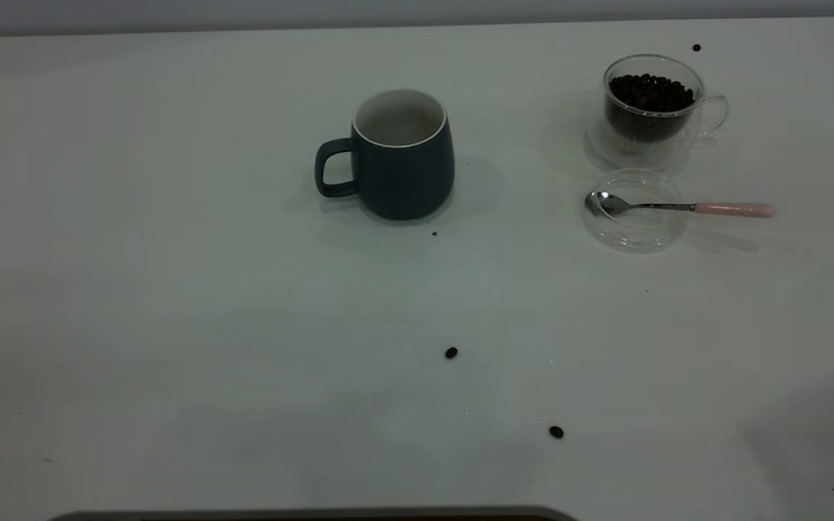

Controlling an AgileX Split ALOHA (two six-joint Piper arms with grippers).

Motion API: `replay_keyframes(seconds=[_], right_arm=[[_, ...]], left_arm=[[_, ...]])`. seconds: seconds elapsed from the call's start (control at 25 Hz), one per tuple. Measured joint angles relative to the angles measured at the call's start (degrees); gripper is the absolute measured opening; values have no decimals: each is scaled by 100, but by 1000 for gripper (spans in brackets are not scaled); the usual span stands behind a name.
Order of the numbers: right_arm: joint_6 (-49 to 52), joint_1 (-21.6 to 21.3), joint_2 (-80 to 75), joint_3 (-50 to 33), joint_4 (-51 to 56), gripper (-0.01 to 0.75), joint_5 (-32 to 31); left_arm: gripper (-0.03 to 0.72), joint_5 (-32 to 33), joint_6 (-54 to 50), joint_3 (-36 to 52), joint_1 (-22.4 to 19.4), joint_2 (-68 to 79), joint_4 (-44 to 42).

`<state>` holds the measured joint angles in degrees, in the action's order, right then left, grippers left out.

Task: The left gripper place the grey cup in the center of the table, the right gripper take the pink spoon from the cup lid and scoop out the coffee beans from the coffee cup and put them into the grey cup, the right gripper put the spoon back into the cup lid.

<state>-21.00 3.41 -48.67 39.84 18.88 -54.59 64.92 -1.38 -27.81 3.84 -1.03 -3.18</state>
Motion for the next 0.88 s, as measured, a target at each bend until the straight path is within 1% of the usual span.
replay_keyframes(seconds=[0.16,0.24,0.32,0.48,0.72,0.88], right_arm=[[1782,0,1396,-370,-1370,577,-821],[2400,7,1986,-633,-1921,577,-1081],[2795,7,2560,-974,-2355,577,-1224],[3108,7,3249,-1107,-2585,577,-1249],[3152,7,3570,-1149,-2612,577,-1249],[3156,7,4062,-1149,-2617,577,-1249]], left_arm=[[567,0,0,0,0,0,0],[567,0,0,0,0,0,0],[567,0,0,0,0,0,0],[567,0,0,0,0,0,0],[567,0,0,0,0,0,0],[567,0,-5,0,0,0,0]])
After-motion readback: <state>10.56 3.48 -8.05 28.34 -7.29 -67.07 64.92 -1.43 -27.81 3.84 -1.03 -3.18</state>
